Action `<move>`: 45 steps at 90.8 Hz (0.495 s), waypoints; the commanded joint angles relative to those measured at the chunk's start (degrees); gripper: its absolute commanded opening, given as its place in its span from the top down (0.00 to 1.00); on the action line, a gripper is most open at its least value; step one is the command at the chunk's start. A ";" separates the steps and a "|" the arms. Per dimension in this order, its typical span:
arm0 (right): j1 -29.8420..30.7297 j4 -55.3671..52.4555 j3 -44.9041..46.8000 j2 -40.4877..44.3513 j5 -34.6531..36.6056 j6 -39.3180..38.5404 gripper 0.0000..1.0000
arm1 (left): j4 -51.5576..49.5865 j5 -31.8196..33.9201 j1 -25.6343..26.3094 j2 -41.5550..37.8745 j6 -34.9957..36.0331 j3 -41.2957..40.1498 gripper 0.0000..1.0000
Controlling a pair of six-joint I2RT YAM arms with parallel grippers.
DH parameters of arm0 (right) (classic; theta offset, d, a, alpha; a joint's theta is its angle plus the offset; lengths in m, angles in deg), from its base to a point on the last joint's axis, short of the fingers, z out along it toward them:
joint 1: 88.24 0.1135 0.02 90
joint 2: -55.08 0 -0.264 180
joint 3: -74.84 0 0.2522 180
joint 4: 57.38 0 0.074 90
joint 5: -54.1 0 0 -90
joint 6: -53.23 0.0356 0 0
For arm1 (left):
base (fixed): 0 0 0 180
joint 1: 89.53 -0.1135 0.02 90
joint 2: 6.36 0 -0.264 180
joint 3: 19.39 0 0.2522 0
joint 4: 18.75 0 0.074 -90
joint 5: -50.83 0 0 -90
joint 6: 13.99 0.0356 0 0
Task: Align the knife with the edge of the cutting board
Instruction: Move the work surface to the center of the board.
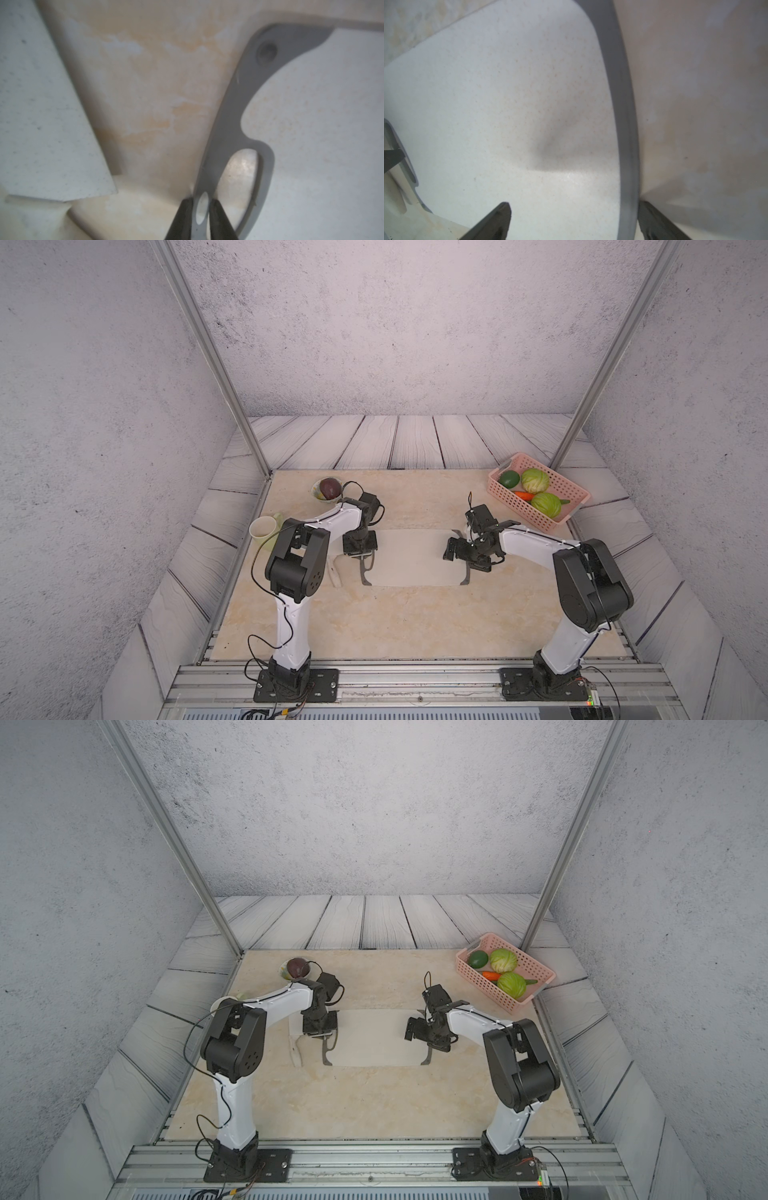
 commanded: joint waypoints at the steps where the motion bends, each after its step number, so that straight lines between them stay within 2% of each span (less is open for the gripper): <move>1: 1.26 -3.49 2.62 -1.33 -2.14 1.40 0.01 | 0.51 -1.32 -0.10 1.94 -0.54 0.37 0.78; 20: 1.27 -4.37 2.37 -1.59 -0.97 1.26 0.01 | 0.44 -0.99 -0.10 1.68 -0.47 0.32 0.76; 45: 1.22 -4.90 2.60 -1.30 1.52 1.65 0.01 | 0.20 -0.24 -0.18 1.22 -0.47 0.10 0.66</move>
